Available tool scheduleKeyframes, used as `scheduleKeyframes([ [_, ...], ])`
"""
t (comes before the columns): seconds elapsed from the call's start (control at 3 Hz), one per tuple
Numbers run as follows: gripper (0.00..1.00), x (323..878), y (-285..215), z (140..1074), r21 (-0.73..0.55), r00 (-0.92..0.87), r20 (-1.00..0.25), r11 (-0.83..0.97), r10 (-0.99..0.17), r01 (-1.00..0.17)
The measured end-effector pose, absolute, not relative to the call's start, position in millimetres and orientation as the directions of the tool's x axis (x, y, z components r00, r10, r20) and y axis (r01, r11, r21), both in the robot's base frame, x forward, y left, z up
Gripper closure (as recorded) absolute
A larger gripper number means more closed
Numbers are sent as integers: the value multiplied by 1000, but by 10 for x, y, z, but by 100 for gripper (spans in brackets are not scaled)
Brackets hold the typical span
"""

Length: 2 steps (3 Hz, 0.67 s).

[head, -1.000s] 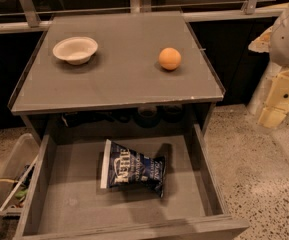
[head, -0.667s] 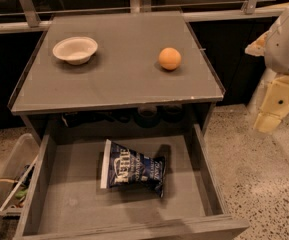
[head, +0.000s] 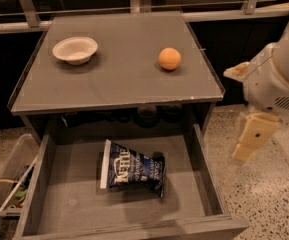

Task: Pick blue chip bag from top drawer and place on counter

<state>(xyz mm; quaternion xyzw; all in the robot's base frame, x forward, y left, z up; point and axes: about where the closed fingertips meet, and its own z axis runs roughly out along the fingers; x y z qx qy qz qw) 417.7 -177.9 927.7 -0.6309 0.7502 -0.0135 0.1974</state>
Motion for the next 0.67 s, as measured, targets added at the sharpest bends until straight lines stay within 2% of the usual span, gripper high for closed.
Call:
scheduleKeyframes([
  [0.67, 0, 4156, -1407, 8563, -344, -13, -398, 163, -917, -925],
])
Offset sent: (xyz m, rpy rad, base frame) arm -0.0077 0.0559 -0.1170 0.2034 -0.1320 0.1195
